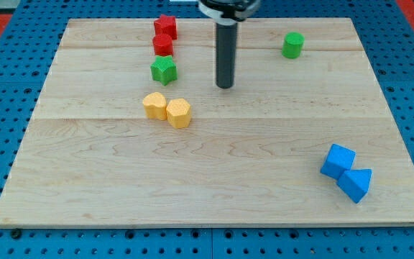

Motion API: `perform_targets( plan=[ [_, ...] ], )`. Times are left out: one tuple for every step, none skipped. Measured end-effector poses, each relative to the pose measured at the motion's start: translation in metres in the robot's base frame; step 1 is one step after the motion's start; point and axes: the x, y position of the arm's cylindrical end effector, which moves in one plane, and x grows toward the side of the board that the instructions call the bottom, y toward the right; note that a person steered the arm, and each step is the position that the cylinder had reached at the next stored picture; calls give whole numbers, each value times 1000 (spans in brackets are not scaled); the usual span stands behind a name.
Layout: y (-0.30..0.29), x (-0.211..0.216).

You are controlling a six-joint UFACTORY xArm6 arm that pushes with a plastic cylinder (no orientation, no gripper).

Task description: Point at green circle

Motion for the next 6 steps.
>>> perform_targets(
  plan=[
    [19, 0],
    [21, 0],
    [22, -1],
    [54, -37],
    [71, -54],
    [124, -47]
  ],
)
